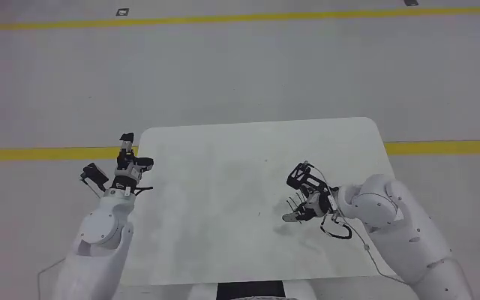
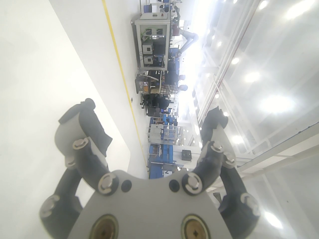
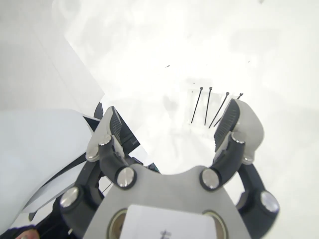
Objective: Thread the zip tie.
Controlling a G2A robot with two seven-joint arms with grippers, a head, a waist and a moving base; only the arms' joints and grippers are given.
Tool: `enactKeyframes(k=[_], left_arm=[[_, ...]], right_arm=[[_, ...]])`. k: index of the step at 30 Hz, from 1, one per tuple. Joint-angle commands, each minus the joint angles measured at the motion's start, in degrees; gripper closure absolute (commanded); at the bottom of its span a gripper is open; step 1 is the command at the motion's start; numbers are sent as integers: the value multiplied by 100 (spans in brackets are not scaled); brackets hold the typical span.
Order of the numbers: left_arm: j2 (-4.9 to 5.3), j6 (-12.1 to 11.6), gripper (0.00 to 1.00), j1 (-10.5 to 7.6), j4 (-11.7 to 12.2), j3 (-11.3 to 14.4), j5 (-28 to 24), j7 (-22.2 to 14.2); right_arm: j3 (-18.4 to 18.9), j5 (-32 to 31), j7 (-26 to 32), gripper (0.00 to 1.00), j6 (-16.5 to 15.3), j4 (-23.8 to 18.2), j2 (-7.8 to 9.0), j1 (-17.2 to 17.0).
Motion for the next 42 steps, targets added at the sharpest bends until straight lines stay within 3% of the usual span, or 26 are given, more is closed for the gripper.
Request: enactKeyframes(k=[1,17,22,29,42], left_arm=[[0,0,0,0,0,0,0,0],[0,0,0,0,0,0,0,0],[0,0,0,0,0,0,0,0],[0,0,0,0,0,0,0,0],[0,0,0,0,0,0,0,0]], right_arm=[[-84,113,29,0,0,91,21,79],[-157,8,-2,0,0,71,55,76],[-446,277,656,0,0,176,185,399],[-1246,1143,656,0,0,844,406,1131],[-1243,1026,557,0,26,870,407,1117]])
